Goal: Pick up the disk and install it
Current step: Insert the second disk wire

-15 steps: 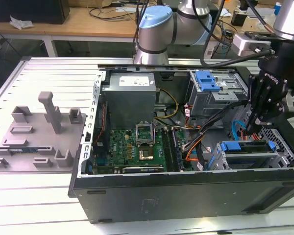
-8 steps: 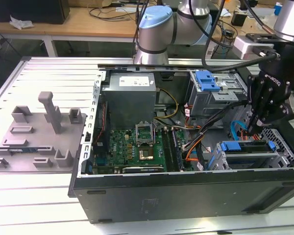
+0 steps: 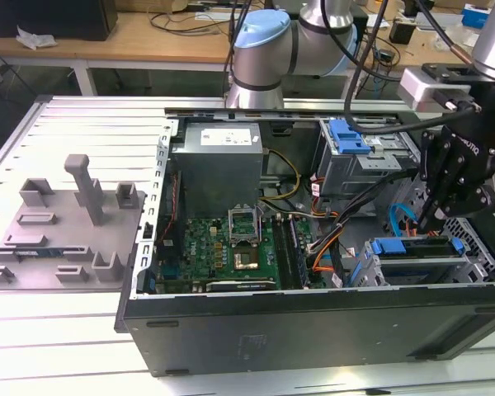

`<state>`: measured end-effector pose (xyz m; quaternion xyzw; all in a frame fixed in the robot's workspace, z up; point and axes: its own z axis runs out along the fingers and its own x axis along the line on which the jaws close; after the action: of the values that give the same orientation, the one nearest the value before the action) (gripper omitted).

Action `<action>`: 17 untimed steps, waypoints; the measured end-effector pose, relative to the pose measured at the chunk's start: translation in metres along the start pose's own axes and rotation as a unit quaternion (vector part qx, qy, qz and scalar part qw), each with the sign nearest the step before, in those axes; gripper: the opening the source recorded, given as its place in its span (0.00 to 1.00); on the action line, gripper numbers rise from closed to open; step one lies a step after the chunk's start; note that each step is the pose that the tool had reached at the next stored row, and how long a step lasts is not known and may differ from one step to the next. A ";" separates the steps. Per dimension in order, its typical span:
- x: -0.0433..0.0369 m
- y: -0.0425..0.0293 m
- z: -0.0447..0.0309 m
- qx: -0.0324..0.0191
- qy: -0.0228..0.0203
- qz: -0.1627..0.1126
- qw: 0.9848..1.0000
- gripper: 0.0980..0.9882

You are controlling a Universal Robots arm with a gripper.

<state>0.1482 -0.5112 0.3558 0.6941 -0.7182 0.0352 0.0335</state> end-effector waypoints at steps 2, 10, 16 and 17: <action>0.0028 -0.0001 0.0003 0.000 -0.005 0.000 1.000 0.07; 0.0074 -0.0002 0.0007 0.000 -0.012 0.000 1.000 0.07; 0.0098 -0.0003 0.0010 0.001 -0.030 0.000 1.000 0.07; 0.0098 -0.0003 0.0009 0.001 -0.030 0.000 1.000 0.07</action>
<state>0.1482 -0.5211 0.3558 0.6947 -0.7190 0.0156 0.0112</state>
